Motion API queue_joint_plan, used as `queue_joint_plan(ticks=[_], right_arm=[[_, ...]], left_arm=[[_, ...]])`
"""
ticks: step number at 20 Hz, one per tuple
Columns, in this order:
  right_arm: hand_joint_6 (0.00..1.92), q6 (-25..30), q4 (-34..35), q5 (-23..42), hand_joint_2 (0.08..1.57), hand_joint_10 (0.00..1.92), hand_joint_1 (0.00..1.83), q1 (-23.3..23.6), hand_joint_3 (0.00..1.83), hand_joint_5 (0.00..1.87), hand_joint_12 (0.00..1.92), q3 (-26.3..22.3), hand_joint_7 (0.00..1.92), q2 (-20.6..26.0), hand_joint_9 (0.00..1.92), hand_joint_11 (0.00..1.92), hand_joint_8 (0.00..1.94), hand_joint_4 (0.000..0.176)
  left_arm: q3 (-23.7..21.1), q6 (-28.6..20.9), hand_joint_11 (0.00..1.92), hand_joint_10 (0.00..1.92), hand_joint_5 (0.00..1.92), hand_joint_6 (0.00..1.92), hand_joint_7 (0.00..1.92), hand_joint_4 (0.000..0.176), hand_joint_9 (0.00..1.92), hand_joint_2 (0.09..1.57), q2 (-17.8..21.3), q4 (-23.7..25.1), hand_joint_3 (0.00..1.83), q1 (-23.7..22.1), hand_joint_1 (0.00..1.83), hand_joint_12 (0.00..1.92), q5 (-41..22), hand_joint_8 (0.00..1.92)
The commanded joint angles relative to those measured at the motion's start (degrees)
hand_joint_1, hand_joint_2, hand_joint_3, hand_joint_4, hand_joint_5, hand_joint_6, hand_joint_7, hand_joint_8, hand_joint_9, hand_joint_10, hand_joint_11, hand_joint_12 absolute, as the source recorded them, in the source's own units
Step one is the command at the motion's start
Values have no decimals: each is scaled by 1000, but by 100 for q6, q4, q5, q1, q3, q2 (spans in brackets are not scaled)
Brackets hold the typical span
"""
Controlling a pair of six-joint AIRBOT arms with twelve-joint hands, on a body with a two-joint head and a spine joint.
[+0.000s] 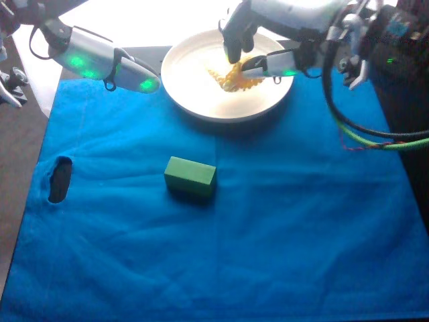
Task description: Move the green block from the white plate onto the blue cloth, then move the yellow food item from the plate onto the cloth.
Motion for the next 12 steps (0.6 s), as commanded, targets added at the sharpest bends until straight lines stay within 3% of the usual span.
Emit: queue_joint_plan(ticks=[1,2,3,4,5,6,7,8,9,10,11,12], right_arm=[[791,-12,230,910,1127,51,1226,97,0,1071,1369,-131,865,131,1028,439,1209,0],[741,-12,230,1074,1130,56,1231,82,0,1090,1509,-289,838,269,1014,376,1263,0],[535,-12,229,1219,1110,1048,1259,43,0,1135,1747,-453,908,372,778,468,1288,0],[535,-12,227,1409,1110,1048,1259,-35,0,1135,1747,-668,908,524,778,468,1288,0],[470,-12,226,1538,1113,1578,1260,-99,0,1151,1914,-827,894,645,611,428,1347,0],[602,-12,210,1669,1106,1371,1243,-189,0,1131,1920,-1012,912,776,591,317,1237,0],[602,-12,176,1743,1106,1371,1243,-265,0,1131,1920,-1170,912,893,591,317,1237,0],[590,-12,145,1815,1114,1508,1263,-366,0,1079,1921,-1308,941,983,700,521,1290,0],[553,-12,123,1878,1111,1564,1265,-454,0,1084,1921,-1402,957,1035,744,589,1282,0],[532,-12,85,1939,1099,1475,1268,-576,0,1097,1907,-1502,996,1086,797,596,1218,0],[477,-12,71,1974,1083,1445,1273,-676,0,1132,1918,-1594,1033,1140,819,565,1158,0],[709,-12,71,2002,1067,1559,1196,-804,0,1103,1921,-1677,1030,1206,919,774,1077,0]], left_arm=[[13,18,91,13,307,19,439,37,545,785,44,-200,1,3,816,1157,-633,7],[11,19,70,5,310,11,427,76,531,773,55,-238,0,37,757,1132,-643,1],[9,21,97,4,315,2,426,74,534,770,65,-280,0,68,759,1074,-657,0],[8,23,97,4,315,2,426,74,534,770,74,-321,0,100,759,1074,-669,0],[7,27,150,13,332,4,455,62,563,729,77,-345,0,116,782,1023,-676,8],[4,34,128,5,315,0,440,69,547,734,82,-367,0,131,770,1012,-684,1],[-1,50,128,5,315,0,440,69,547,734,91,-396,0,152,770,1012,-695,1],[-8,78,97,0,313,1,422,83,534,739,106,-454,0,184,772,1035,-713,0],[-13,85,80,0,324,1,405,93,518,731,122,-503,0,220,768,1062,-744,0],[-21,86,71,0,329,3,395,100,501,725,143,-555,0,265,777,1064,-780,0],[-27,86,66,0,310,0,385,88,496,719,158,-579,0,290,785,1064,-800,0],[-31,86,51,0,316,1,391,82,496,720,170,-610,0,302,803,1089,-812,1]])
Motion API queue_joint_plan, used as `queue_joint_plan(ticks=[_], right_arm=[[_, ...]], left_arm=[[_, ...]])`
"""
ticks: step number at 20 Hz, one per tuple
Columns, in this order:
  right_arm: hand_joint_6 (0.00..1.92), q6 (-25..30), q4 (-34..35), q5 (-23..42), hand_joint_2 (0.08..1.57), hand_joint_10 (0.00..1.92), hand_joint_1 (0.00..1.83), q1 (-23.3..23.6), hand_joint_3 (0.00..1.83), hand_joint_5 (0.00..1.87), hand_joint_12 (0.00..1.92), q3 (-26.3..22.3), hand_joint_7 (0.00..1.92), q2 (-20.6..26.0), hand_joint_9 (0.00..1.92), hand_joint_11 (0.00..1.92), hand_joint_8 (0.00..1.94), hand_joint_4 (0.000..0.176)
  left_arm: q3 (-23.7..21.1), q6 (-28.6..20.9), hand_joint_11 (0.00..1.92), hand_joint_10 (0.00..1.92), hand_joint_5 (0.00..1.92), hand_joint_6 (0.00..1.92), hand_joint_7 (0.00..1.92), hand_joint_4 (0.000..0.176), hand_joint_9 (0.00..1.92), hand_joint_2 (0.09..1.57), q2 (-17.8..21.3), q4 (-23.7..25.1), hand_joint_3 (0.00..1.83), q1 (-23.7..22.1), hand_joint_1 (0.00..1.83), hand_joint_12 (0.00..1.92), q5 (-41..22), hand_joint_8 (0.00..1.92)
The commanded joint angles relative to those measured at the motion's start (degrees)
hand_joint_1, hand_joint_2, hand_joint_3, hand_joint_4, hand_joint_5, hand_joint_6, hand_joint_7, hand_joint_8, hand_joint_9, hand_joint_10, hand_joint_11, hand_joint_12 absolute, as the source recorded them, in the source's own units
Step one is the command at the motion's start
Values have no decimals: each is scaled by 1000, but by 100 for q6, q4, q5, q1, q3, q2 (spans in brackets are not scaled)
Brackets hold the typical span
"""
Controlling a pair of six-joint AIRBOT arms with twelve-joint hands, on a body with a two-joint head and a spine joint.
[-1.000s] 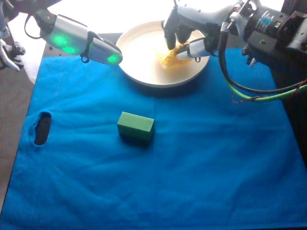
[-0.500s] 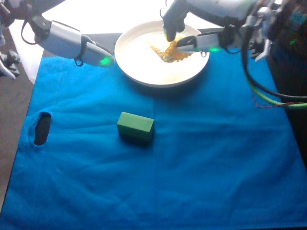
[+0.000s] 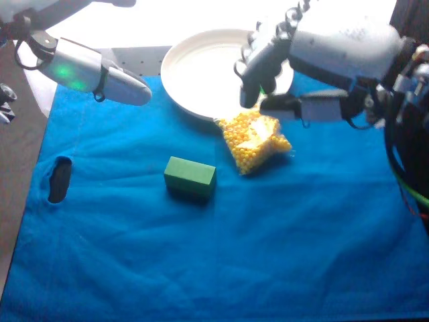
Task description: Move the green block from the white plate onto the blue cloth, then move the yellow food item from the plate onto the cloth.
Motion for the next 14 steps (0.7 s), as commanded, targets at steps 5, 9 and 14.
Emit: queue_joint_plan(ticks=[5,9,14], right_arm=[[754,-10,382,682,1126,1648,1239,-3,0,984,1921,-22,964,89,845,728,1274,0],[755,-10,586,686,1100,1308,1271,-6,0,973,1877,68,1070,124,846,600,1062,0],[808,-10,770,677,1100,950,1267,-15,0,954,1775,263,1075,-27,755,352,1042,0]], left_arm=[[-36,-19,6,0,303,0,394,94,488,735,43,-179,0,-43,831,1147,-724,1],[-36,-13,35,6,284,1,410,94,508,734,42,-206,0,-12,792,1137,-727,3],[-52,3,28,3,278,0,402,98,505,729,40,-209,0,-9,809,1122,-731,0]])
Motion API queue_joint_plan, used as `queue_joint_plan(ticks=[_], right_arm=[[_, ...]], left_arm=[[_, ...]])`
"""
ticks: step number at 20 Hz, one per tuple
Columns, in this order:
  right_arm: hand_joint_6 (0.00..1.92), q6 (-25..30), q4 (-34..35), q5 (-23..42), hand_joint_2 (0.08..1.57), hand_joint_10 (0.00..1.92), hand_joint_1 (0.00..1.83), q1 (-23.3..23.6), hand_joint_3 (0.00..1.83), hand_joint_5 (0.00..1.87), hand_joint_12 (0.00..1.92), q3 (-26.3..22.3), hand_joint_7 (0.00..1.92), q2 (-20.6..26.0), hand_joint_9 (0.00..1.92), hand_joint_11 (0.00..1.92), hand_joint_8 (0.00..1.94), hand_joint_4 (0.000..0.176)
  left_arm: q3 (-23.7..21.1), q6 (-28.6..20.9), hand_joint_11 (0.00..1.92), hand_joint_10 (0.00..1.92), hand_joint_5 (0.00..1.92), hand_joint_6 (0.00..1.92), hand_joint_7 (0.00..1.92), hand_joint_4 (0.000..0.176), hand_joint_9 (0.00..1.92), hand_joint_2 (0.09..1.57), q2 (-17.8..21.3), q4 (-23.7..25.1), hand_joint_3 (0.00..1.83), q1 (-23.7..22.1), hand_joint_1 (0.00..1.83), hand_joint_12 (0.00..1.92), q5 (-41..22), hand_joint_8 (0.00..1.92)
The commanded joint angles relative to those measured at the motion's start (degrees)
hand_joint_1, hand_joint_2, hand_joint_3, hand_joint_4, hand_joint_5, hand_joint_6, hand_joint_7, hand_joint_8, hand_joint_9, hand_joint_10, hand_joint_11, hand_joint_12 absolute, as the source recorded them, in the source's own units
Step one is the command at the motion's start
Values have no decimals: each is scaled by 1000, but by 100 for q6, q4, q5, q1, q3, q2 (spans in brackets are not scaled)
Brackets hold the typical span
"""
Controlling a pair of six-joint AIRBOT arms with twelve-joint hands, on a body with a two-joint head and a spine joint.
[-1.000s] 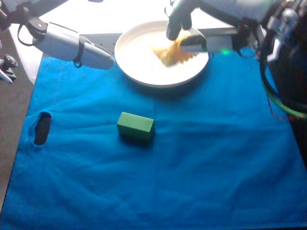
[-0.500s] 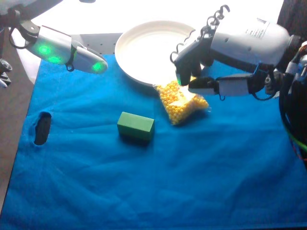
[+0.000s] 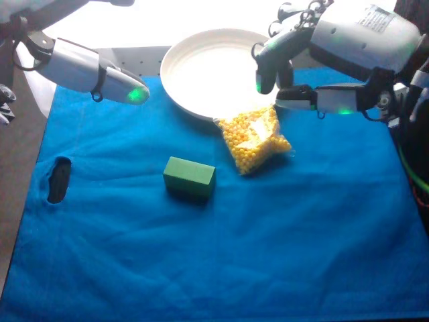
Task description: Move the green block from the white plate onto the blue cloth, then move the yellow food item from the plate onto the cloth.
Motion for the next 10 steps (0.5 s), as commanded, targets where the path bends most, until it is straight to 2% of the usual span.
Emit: queue_joint_plan(ticks=[1,3,4,5,6,7,8,10], right_arm=[[823,-12,313,624,1103,953,1267,26,1,944,1762,52,1068,-38,731,329,1054,0],[858,-12,425,603,1110,1109,1252,20,0,937,1836,158,1045,-128,689,394,1073,0],[853,-12,447,572,1081,1169,1155,14,0,1032,1848,204,953,-174,683,428,680,0],[761,-12,479,545,1083,1150,1246,-5,0,1008,1811,277,1079,-260,754,497,915,0],[735,-12,491,519,1079,1089,1267,-18,0,1009,1778,318,1112,-313,792,525,949,0],[681,-12,514,463,1074,1138,1276,-48,0,1024,1798,388,1126,-411,886,633,957,0],[680,-12,531,421,1068,1136,1278,-67,0,1033,1806,444,1144,-486,915,678,921,0],[711,-12,553,349,1074,1070,1274,-107,0,1015,1728,530,1140,-602,965,739,926,0]], left_arm=[[-7,-12,31,1,284,1,405,102,496,716,14,-152,0,-49,814,1101,-653,0],[-12,-7,34,0,282,1,398,104,488,725,8,-152,3,-49,807,1096,-649,0],[-12,-6,46,0,292,1,386,103,487,731,5,-152,2,-47,788,1072,-649,0],[-12,2,59,3,295,2,378,96,495,740,0,-152,5,-45,778,1070,-649,0],[-12,2,54,1,294,1,372,96,489,739,-3,-152,3,-45,776,1066,-649,0],[-17,2,52,0,296,2,367,107,485,732,-4,-152,0,-35,769,1063,-649,0],[-17,2,59,1,297,2,365,100,487,735,-9,-152,1,-25,769,1069,-650,0],[-17,2,59,2,307,0,385,109,491,742,-24,-152,0,-14,784,1084,-655,2]])
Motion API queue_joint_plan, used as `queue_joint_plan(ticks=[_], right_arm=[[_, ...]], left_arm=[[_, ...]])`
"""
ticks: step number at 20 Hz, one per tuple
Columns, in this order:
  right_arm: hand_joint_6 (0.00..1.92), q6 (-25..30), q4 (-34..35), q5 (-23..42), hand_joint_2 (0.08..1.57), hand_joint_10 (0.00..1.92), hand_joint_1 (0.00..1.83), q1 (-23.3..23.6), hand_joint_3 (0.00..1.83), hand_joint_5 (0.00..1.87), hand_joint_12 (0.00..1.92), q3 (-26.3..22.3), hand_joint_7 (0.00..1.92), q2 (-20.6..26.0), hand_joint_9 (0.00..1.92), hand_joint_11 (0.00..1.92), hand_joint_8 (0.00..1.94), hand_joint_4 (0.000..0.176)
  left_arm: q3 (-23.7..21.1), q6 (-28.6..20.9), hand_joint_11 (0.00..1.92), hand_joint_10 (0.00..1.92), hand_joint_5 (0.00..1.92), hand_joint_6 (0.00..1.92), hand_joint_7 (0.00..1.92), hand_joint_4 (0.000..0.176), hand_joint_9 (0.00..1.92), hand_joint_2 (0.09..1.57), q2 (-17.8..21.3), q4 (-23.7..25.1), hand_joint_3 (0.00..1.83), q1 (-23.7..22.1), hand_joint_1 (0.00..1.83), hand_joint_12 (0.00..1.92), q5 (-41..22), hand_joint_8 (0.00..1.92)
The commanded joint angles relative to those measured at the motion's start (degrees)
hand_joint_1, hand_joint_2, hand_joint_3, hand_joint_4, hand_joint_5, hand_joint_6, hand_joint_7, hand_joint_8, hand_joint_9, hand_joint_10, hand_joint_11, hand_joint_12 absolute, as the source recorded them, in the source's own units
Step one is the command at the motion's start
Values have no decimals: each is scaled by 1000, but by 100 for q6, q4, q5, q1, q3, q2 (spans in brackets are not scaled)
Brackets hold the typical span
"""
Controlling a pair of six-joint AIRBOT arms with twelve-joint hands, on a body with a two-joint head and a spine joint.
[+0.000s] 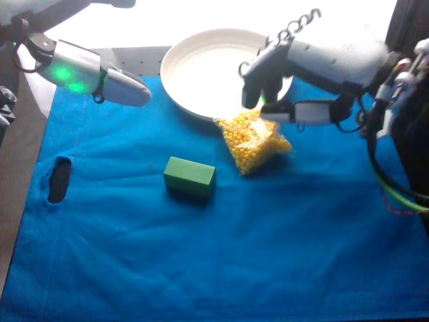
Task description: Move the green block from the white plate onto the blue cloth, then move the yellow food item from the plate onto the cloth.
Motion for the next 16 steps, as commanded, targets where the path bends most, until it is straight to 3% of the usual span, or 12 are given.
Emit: queue_joint_plan(ticks=[1,3,5,9,11,12,13,15,16], right_arm=[[722,-8,279,590,1080,1066,1266,13,0,1014,1701,61,1118,-33,961,740,957,0],[711,-8,328,524,1087,1075,1251,-30,0,1035,1742,125,1076,-115,893,629,1011,0],[676,-8,344,454,1087,1160,1260,-78,1,1043,1789,166,1074,-166,899,659,1034,0],[786,-8,369,381,1087,773,1263,-182,0,988,1528,171,1119,-183,1037,722,937,0],[868,-8,385,397,1099,709,1254,-183,2,940,1530,158,1099,-158,1025,689,963,0],[964,-8,397,427,1112,787,1122,-182,0,965,1588,168,1058,-158,988,669,521,0],[936,-8,443,473,1101,860,1114,-181,1,1000,1601,176,1144,-148,998,738,275,0],[927,-8,499,583,1096,849,1101,-181,0,1010,1630,134,1211,-110,963,732,72,0],[912,-8,520,651,1090,823,1092,-181,0,1020,1669,64,1183,-49,898,642,38,6]], left_arm=[[1,-11,63,3,305,0,398,109,494,743,-28,-145,1,-38,798,1080,-665,7],[1,-11,76,4,302,0,413,114,505,735,-36,-146,0,-39,814,1046,-688,3],[0,-11,115,7,301,0,417,104,524,750,-35,-159,1,-38,795,1015,-699,2],[-1,-11,125,5,311,3,414,102,525,744,-31,-171,0,-32,813,997,-721,0],[-4,-11,119,0,301,0,401,100,516,731,-31,-220,0,9,791,998,-765,0],[-4,-11,109,0,290,0,395,103,505,727,-35,-232,0,28,801,998,-772,0],[-4,-11,95,0,280,0,392,97,495,730,-37,-233,0,41,810,997,-772,0],[-5,-11,76,0,279,1,384,96,489,727,-39,-233,0,52,814,1023,-775,0],[-6,-10,83,5,301,9,400,111,500,713,-39,-232,0,56,800,1029,-775,6]])
